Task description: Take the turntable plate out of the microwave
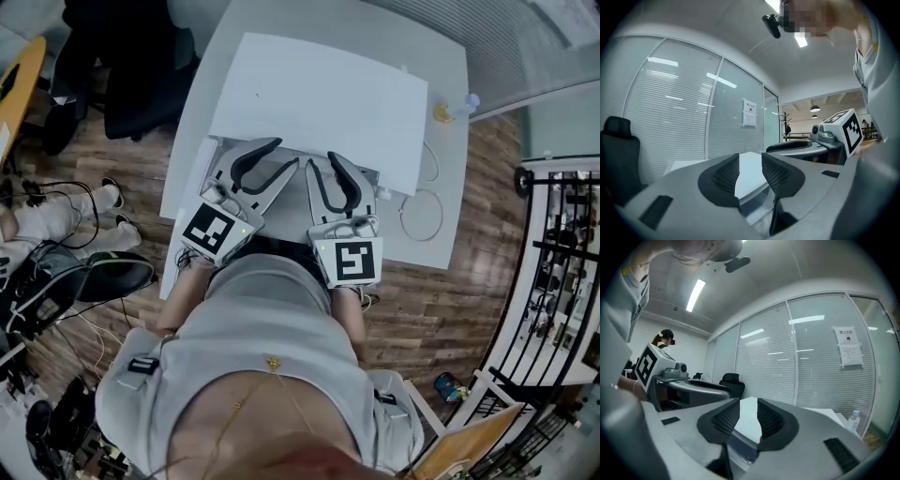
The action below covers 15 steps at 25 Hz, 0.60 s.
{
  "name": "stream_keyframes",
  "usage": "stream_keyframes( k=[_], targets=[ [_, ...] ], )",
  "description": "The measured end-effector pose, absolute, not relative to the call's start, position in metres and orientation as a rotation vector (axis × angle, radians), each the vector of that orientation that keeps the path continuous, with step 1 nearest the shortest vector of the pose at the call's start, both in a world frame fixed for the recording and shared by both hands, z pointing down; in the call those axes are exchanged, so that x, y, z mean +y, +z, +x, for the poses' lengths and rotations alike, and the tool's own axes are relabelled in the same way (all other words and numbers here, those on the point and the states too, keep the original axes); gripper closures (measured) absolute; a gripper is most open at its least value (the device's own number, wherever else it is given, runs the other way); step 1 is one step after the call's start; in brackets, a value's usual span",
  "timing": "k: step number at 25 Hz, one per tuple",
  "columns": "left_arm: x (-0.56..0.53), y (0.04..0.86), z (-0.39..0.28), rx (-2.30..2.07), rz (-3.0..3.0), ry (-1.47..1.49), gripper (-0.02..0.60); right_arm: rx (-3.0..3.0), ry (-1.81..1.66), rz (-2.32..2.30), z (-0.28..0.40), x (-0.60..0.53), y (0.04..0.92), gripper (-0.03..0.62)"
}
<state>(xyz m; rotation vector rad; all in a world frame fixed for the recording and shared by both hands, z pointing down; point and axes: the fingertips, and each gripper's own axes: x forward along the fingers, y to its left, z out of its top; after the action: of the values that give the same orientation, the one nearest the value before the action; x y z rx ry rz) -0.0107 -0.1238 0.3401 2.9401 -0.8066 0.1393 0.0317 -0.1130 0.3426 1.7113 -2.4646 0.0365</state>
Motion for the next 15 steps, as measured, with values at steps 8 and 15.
stream_keyframes(
  k=[8, 15],
  targets=[
    [-0.123, 0.364, -0.008, -0.774, 2.898, 0.192, 0.430, -2.436, 0.110, 1.690, 0.033, -0.113, 0.364, 0.471],
    [-0.117, 0.390, -0.008, -0.763, 2.882, 0.293, 0.430, -2.418, 0.173, 1.672, 0.033, -0.107, 0.384, 0.471]
  ],
)
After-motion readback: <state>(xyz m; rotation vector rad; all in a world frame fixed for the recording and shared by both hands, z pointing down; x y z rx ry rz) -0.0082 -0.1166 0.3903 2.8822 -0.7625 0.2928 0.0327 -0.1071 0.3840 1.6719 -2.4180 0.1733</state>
